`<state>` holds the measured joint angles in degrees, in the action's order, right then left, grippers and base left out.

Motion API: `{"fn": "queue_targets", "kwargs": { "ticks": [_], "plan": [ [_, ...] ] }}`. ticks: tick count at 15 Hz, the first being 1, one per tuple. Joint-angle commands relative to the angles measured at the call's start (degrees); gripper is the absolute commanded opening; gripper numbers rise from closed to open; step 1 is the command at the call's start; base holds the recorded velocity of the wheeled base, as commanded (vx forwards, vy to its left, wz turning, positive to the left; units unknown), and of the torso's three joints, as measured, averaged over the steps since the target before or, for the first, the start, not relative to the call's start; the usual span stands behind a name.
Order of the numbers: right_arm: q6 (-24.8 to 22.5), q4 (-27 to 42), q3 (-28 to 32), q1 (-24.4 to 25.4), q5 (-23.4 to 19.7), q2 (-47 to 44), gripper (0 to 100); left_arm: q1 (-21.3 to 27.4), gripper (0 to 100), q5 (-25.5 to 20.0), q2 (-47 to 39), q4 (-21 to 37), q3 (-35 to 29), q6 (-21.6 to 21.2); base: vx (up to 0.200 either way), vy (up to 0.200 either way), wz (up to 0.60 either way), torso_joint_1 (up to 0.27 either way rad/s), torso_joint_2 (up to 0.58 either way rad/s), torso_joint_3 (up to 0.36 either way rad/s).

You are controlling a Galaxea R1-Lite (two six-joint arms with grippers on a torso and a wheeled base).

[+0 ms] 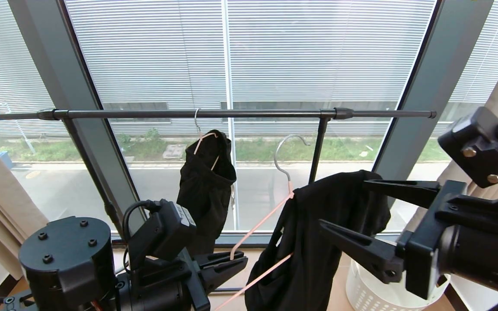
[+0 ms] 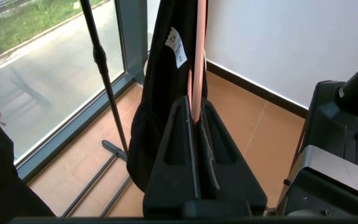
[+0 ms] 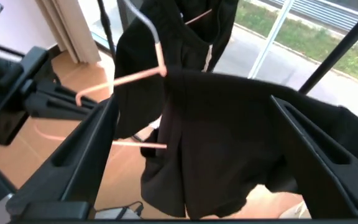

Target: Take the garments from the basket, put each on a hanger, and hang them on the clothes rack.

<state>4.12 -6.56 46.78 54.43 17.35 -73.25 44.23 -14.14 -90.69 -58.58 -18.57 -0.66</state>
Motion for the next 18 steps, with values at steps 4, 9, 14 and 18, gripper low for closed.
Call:
{"fn": "queue_targets", "kwargs": {
  "ticks": [4,9,14,18],
  "plan": [
    [-16.07,8.76,2.18,-18.04,-16.12,5.58,100,-1.42,0,-1.06,2.18,-1.01,3.36,-0.40,0.000,0.000,0.00,0.000,0.00,0.000],
    [-38.84,28.00,12.64,-26.92,-32.02,0.39,100,-1.16,0,-4.05,5.87,-1.10,6.70,-0.57,0.000,0.000,0.00,0.000,0.00,0.000],
    [-49.91,40.75,25.91,-33.07,-48.99,-11.21,100,0.33,0,-4.14,6.49,-1.10,6.88,-2.42,0.000,0.000,0.00,0.000,0.00,0.000],
    [-59.32,49.19,30.66,-34.66,-55.67,-17.45,100,1.48,0,-4.14,5.87,-1.01,6.96,-3.56,0.000,0.000,0.00,0.000,0.00,0.000]
  ]
}}
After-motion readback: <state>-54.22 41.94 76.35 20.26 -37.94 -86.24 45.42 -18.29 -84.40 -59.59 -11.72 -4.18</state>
